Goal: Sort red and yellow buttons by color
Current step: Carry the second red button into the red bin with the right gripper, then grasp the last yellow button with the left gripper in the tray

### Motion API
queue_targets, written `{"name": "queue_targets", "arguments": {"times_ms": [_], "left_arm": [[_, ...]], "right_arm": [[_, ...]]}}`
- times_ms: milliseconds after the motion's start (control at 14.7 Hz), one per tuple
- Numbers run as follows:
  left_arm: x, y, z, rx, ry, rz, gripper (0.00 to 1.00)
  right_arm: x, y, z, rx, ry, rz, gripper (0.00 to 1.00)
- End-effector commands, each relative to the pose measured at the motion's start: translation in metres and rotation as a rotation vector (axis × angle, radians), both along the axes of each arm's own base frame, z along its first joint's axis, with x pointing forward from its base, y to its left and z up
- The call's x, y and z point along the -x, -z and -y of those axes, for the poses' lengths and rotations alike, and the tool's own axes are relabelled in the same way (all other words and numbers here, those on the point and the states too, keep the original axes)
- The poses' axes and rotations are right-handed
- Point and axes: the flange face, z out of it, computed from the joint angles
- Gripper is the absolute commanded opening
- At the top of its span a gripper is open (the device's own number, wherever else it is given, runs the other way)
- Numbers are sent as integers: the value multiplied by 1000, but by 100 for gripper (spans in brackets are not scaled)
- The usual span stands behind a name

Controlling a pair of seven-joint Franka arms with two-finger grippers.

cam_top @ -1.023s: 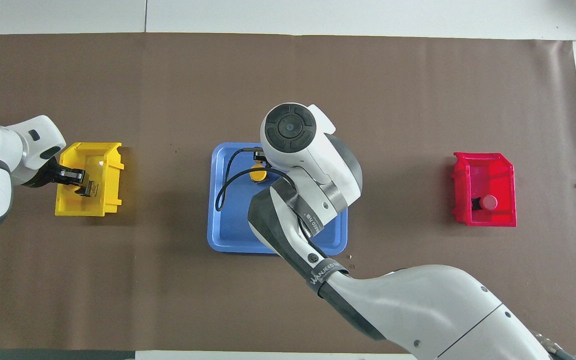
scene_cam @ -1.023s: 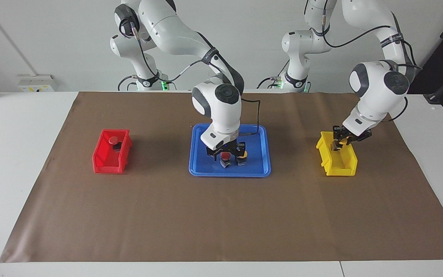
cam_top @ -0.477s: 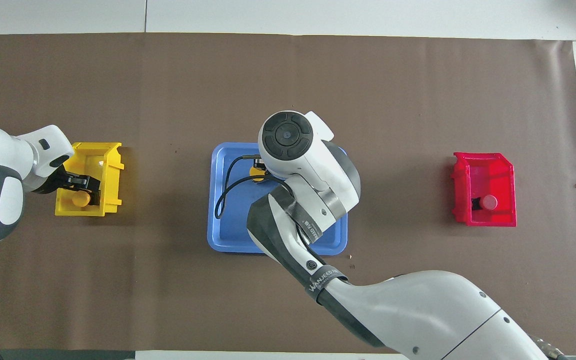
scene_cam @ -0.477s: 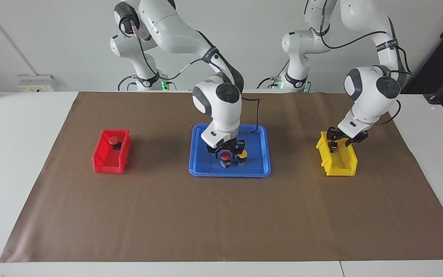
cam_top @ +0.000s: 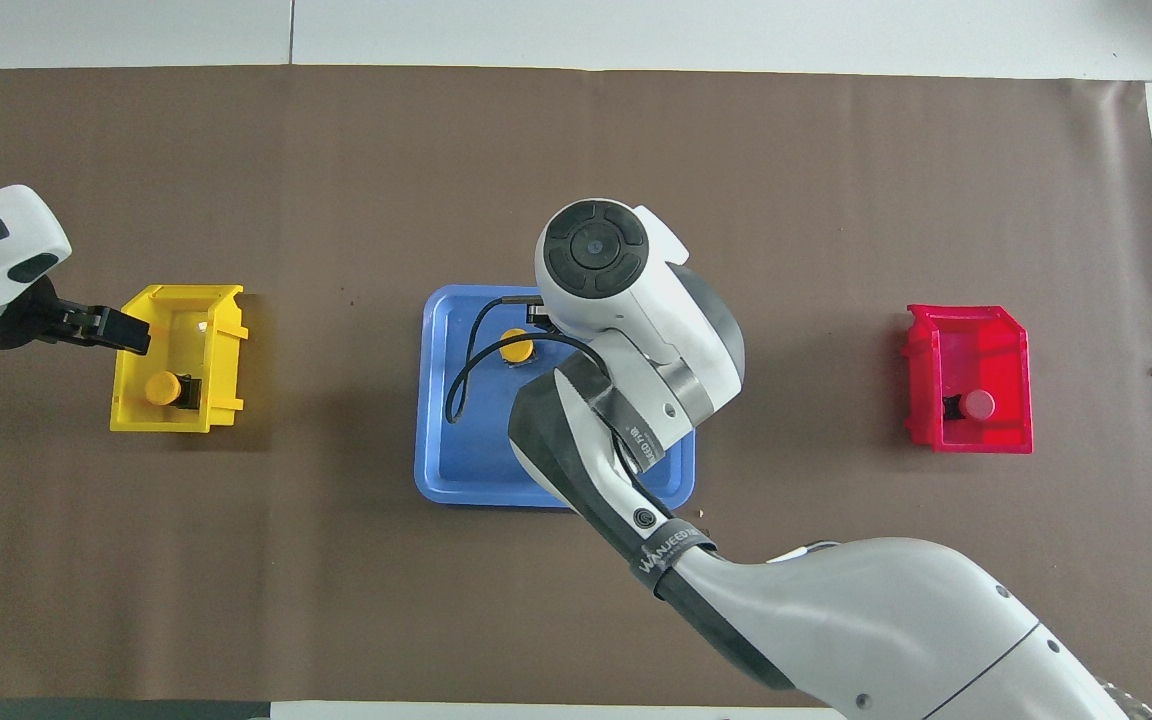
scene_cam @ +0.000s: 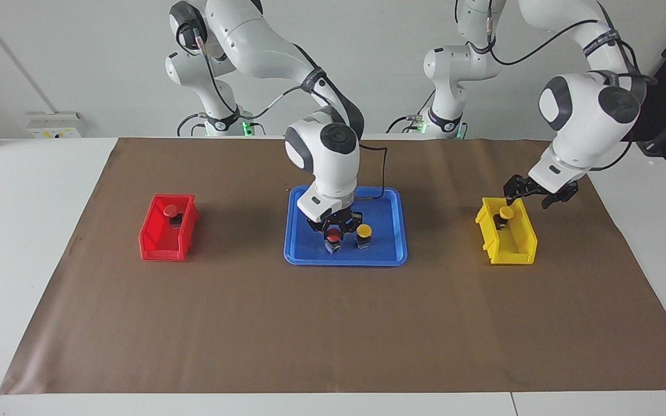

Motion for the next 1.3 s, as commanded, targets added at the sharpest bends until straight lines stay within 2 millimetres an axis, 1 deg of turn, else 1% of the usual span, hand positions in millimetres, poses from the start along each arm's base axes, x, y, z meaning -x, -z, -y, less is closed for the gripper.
{"name": "queue_targets", "arguments": {"times_ms": [0,68,136,205,273,341,409,477,545,614,682,750,818,955,1091,1159,1227], "left_arm": [[-3,-84,7,-6,37,35,100],[-2,-105,10,-1,43,44,100],[1,-121,12,1,44,38,100],[-2,-121,13,4,46,35,100],[-2,-113,24,14,50,59,100],[1,-84,41,19,55,81,100],[10,-52,64,25,26,121,100],[16,-21,106,36,0,144,100],[18,-3,145,45,-36,150,100],[16,22,180,40,-69,127,100],[20,39,230,42,-105,131,100],[24,63,272,45,-152,137,100],[27,76,296,41,-178,153,100],[33,98,337,47,-188,152,100],[34,117,358,50,-218,154,100],[30,122,366,53,-217,156,100],[28,131,373,47,-226,149,100]], "right_arm": [[-20,-74,99,9,-40,2,14],[-21,-92,139,21,-60,-26,14],[-19,-103,181,29,-88,-58,14],[-14,-109,222,28,-114,-72,14],[-10,-107,256,28,-136,-81,14],[-9,-100,289,24,-160,-85,14],[-10,-95,317,19,-176,-77,14],[-7,-85,342,16,-200,-71,14],[-1,-77,365,15,-215,-61,14],[5,-68,377,16,-232,-56,14],[11,-58,388,15,-246,-38,14],[19,-47,401,6,-243,-12,15],[28,-35,406,-5,-242,2,15],[41,-20,407,-7,-239,21,15],[49,-11,409,-5,-230,30,15],[51,-6,409,-4,-230,36,15],[55,-1,408,-2,-232,42,15]]}}
